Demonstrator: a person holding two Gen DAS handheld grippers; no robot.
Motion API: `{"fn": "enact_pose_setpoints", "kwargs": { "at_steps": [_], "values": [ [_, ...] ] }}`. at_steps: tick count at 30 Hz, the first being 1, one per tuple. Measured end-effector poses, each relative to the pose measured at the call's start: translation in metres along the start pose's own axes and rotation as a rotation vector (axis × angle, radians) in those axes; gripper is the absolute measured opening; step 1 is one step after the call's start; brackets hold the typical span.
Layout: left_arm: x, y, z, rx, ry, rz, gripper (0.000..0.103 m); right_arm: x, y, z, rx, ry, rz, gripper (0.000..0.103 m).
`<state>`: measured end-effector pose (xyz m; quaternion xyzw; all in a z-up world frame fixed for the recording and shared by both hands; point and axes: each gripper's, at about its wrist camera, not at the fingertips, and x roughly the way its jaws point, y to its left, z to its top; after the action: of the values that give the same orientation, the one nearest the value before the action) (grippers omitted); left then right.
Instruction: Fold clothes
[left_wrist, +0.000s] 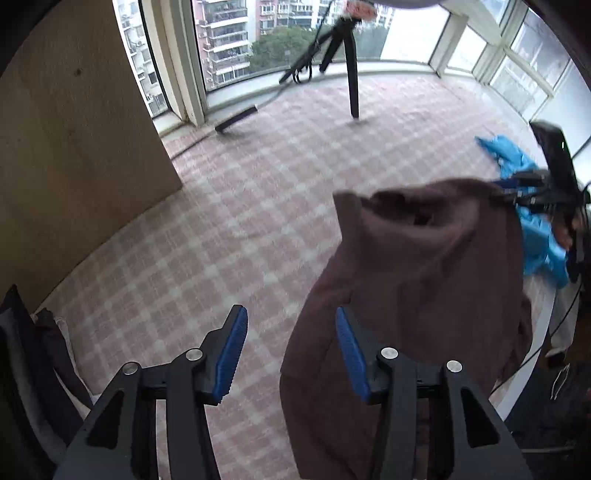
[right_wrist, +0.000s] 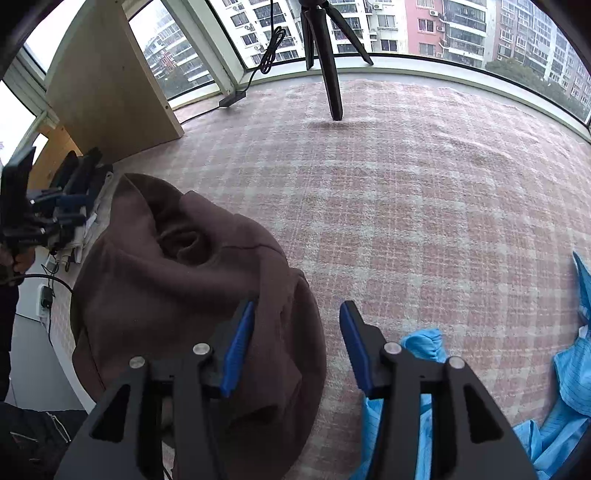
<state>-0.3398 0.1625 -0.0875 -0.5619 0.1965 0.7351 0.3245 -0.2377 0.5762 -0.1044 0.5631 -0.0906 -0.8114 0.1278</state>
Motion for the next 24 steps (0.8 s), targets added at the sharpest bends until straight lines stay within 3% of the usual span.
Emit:
{"fn": "enact_pose_setpoints", "kwargs": {
  "at_steps": [4, 9, 10, 11, 12, 13, 16, 17, 18, 20, 24],
  "values": [
    [0.027, -0.005, -0.021, 0.028, 0.069, -0.049, 0.048, 0.007, -0.005, 0.002, 0.013, 0.022, 0.024, 0.048],
    [0.042, 0.001, -0.03, -0.052, 0.09, -0.176, 0.047, 0.018, 0.0, 0.003, -0.006, 0.044, 0.038, 0.048],
    [0.043, -0.001, -0.031, -0.061, 0.095, -0.18, 0.039, 0.021, 0.002, 0.003, -0.016, 0.052, 0.033, 0.048],
    [0.044, -0.003, -0.032, -0.062, 0.101, -0.185, 0.015, 0.025, 0.003, 0.003, -0.027, 0.057, 0.029, 0.048],
    [0.043, -0.007, -0.034, -0.059, 0.102, -0.192, 0.007, 0.028, 0.005, 0.002, -0.037, 0.062, 0.025, 0.048],
    [0.04, -0.011, -0.036, -0.054, 0.096, -0.186, 0.008, 0.03, 0.007, 0.002, -0.05, 0.063, 0.022, 0.048],
    [0.019, -0.018, -0.041, -0.064, 0.049, -0.171, 0.007, 0.03, 0.014, -0.003, -0.09, 0.049, 0.001, 0.047],
    [0.01, -0.019, -0.043, -0.076, 0.027, -0.164, 0.007, 0.029, 0.017, -0.005, -0.103, 0.04, -0.011, 0.042],
    [-0.001, -0.019, -0.045, -0.093, -0.003, -0.153, 0.007, 0.026, 0.02, -0.008, -0.12, 0.03, -0.013, 0.028],
    [-0.028, -0.015, -0.051, -0.142, -0.084, -0.142, 0.006, 0.017, 0.027, -0.013, -0.148, 0.0, -0.008, 0.01],
    [-0.086, -0.007, -0.067, -0.239, -0.245, -0.144, 0.006, -0.02, 0.04, -0.017, -0.126, -0.112, 0.01, 0.005]
  ]
}}
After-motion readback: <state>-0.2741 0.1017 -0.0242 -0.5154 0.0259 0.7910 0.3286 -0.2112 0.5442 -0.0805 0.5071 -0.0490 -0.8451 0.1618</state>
